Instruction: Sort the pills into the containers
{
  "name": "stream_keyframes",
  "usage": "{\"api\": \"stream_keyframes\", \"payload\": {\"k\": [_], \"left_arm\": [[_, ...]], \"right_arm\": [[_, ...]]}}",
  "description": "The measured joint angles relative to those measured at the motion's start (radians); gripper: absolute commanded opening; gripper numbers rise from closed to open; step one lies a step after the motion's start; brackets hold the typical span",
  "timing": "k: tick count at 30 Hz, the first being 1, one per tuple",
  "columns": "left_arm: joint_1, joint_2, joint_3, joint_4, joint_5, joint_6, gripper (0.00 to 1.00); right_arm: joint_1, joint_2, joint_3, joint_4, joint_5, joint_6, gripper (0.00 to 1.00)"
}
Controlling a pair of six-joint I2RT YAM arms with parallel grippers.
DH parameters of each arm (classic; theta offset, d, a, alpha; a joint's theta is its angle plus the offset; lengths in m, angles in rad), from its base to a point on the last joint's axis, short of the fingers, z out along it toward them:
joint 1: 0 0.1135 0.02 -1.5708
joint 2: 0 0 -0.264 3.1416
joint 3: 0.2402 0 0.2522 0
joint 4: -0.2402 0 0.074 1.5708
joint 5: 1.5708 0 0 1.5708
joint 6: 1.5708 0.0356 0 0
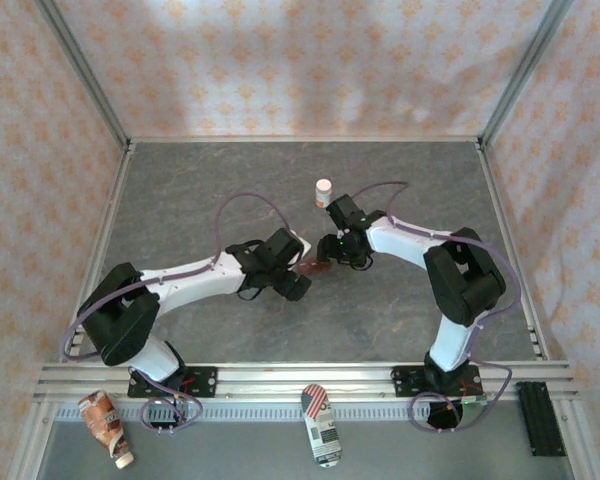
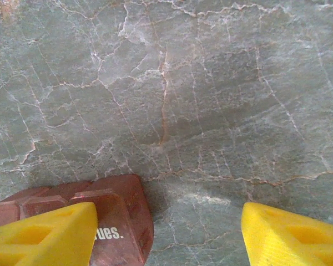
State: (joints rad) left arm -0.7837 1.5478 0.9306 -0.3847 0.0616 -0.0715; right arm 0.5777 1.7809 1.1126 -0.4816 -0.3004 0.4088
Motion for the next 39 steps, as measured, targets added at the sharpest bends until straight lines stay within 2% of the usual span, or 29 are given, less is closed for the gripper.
{"api": "stream_keyframes", "payload": {"k": [17, 24, 39], "left_arm": [[0.000, 0.089, 0.007, 0.064, -0.004, 0.021, 0.94], [0.002, 0.140, 0.059, 0.068, -0.029, 0.021, 0.94], [0.095, 0.163, 0.137, 0.068, -0.045, 0.037, 0.95]], "right_arm": [[0.000, 0.003, 0.000, 0.006, -0.001, 0.003, 0.68], [0.000, 0.008, 0.000, 0.018, -0.008, 0.003, 0.68], [0.000, 0.010, -0.008, 0.042, -0.012, 0.003, 0.67]]}}
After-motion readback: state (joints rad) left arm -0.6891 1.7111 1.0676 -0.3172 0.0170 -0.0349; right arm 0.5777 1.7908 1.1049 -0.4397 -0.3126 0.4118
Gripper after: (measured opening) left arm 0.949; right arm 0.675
